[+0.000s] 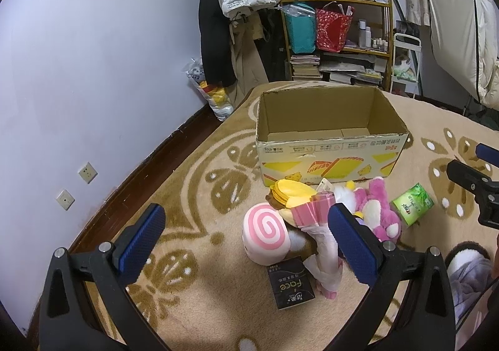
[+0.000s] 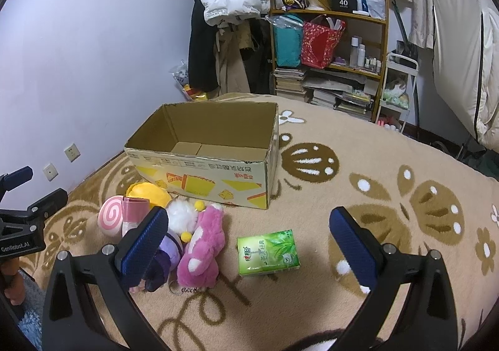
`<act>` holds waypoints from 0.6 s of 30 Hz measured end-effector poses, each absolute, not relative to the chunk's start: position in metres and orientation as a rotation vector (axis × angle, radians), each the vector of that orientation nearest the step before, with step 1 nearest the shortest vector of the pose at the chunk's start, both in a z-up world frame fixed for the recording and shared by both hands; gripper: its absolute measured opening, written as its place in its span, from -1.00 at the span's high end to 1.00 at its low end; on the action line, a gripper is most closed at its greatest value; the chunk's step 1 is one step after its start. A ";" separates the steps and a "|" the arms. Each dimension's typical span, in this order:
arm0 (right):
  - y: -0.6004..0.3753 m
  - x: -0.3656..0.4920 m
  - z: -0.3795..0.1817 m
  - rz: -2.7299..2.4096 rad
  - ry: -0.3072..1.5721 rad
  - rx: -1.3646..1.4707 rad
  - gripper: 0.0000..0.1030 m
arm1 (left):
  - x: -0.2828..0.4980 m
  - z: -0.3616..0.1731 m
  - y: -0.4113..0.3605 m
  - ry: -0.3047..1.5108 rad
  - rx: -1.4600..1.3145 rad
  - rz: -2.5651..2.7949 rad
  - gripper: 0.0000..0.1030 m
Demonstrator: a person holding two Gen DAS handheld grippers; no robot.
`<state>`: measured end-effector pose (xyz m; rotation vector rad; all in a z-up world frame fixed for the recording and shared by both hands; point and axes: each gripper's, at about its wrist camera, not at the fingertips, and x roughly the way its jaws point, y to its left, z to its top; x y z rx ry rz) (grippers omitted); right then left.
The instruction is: Organize soft objects
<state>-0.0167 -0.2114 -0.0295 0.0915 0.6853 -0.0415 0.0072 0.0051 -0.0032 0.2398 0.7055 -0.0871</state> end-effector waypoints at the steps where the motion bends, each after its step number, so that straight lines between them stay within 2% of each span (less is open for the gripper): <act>1: -0.212 -0.016 -0.029 -0.044 0.685 0.096 -1.00 | 0.008 -0.003 0.006 0.709 0.237 -0.089 -1.00; 18: -0.228 0.008 -0.041 -0.067 0.711 0.167 -1.00 | 0.041 -0.014 0.013 0.807 0.212 -0.070 -1.00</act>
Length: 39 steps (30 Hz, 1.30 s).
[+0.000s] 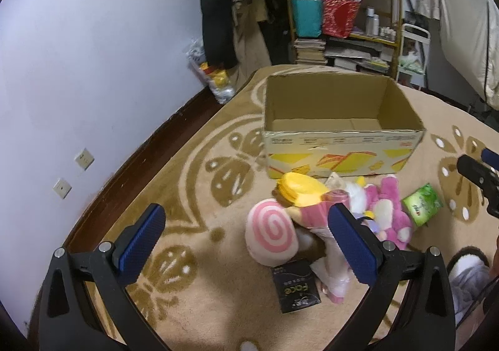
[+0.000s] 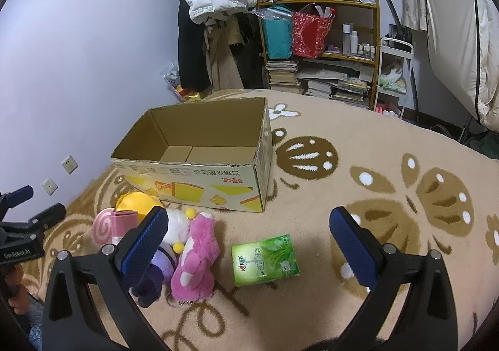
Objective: Organize soft objects
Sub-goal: 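Grasp the pink swirl cushion with left tool while right tool grasps the green tissue pack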
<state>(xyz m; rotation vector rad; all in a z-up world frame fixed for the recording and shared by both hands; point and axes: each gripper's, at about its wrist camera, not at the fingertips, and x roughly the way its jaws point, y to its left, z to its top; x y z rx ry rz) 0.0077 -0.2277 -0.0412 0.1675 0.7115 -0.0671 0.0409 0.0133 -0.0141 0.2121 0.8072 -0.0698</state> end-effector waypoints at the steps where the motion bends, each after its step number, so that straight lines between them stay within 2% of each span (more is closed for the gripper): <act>1: -0.228 0.010 -0.043 -0.069 0.718 0.168 -1.00 | 0.045 -0.014 0.016 0.815 0.198 -0.076 -1.00; 19: -0.236 0.051 -0.084 -0.092 0.831 0.190 -1.00 | 0.121 -0.054 0.052 0.990 0.116 -0.068 -0.99; 33: -0.245 0.070 -0.126 -0.132 0.982 0.221 -0.99 | 0.142 -0.085 0.069 1.111 0.010 -0.090 -0.99; 39: -0.243 0.072 -0.139 -0.131 1.046 0.202 -0.91 | 0.142 -0.095 0.064 1.156 0.022 -0.118 -0.99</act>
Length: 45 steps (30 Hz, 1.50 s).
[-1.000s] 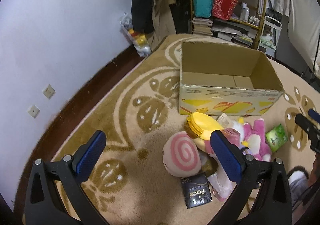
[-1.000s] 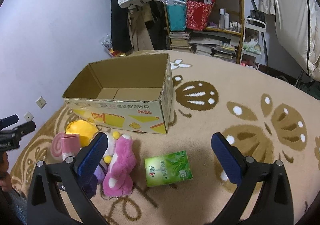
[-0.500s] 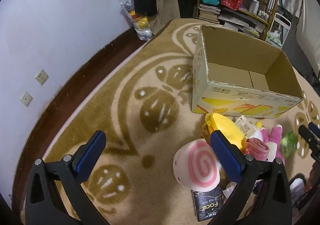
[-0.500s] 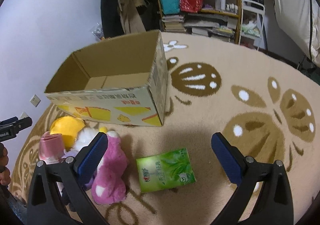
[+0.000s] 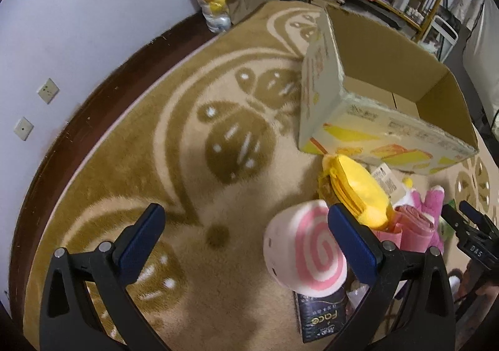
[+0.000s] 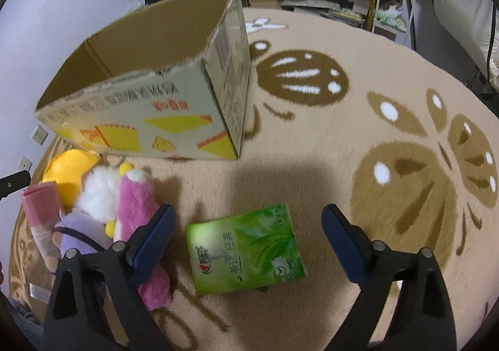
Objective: Organize soft objects
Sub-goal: 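Grasp the pink swirl cushion with left tool while right tool grasps the green tissue pack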
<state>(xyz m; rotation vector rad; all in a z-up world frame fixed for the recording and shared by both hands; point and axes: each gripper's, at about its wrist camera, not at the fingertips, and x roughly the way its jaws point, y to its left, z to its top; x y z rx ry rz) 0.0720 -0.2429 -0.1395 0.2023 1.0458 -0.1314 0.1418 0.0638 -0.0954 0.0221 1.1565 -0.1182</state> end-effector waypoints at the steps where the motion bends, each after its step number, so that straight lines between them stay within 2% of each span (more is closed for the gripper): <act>1: -0.243 0.072 -0.142 -0.131 1.054 0.198 -0.91 | 0.141 -0.097 0.062 1.162 0.031 -0.124 -0.99; 15: -0.239 0.080 -0.166 -0.116 1.150 0.200 -0.90 | 0.132 -0.107 0.042 1.223 0.118 -0.193 -0.99; 23: -0.234 0.080 -0.167 -0.104 1.154 0.202 -0.68 | 0.127 -0.120 0.022 1.263 0.197 -0.237 -0.99; 33: -0.233 0.079 -0.164 -0.108 1.147 0.189 -0.61 | 0.127 -0.142 0.009 1.278 0.288 -0.185 -0.99; 36: -0.229 0.077 -0.157 -0.111 1.122 0.178 -0.61 | 0.123 -0.139 0.007 1.239 0.306 -0.183 -0.86; 39: -0.231 0.073 -0.147 -0.134 1.076 0.179 -0.61 | 0.122 -0.135 0.005 1.196 0.302 -0.168 -0.65; 42: -0.234 0.070 -0.136 -0.130 1.040 0.213 -0.61 | 0.121 -0.133 0.008 1.232 0.238 -0.229 -0.05; 45: -0.235 0.065 -0.128 -0.125 1.007 0.225 -0.61 | 0.120 -0.132 0.008 1.226 0.249 -0.225 0.06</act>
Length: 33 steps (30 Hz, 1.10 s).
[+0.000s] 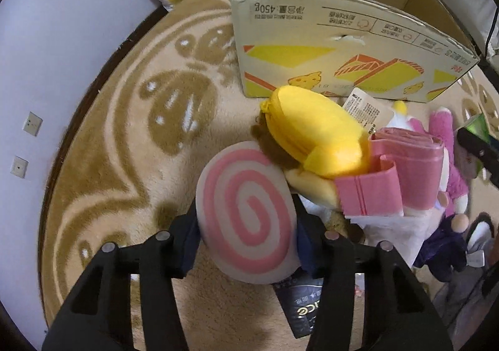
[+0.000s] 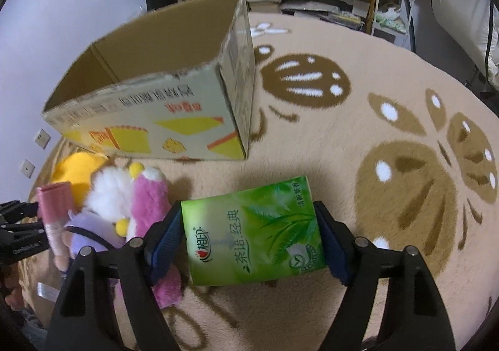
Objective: Organize soft objects
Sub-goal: 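Grasp the pink swirl cushion with left tool while right tool grasps the green tissue pack, then carry both items over the box and release them inside with both tools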
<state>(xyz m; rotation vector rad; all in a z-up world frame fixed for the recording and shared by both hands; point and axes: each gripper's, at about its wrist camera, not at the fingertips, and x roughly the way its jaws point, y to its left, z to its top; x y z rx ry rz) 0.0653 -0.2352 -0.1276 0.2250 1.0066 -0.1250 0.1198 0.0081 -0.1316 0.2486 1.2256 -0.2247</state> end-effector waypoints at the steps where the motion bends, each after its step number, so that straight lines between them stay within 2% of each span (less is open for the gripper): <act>1: -0.234 0.064 -0.125 -0.121 0.996 0.229 -0.61 | 0.118 -0.130 0.008 1.223 0.246 -0.224 0.09; 6: -0.231 0.057 -0.112 -0.100 0.944 0.234 -0.61 | 0.108 -0.119 0.012 1.181 0.262 -0.175 0.16; 13: -0.231 0.046 -0.085 -0.078 0.832 0.236 -0.61 | 0.096 -0.079 0.024 1.060 0.212 -0.131 0.26; 33: -0.220 0.058 -0.023 -0.007 0.671 0.153 -0.61 | 0.106 0.003 0.018 0.752 0.190 -0.223 0.26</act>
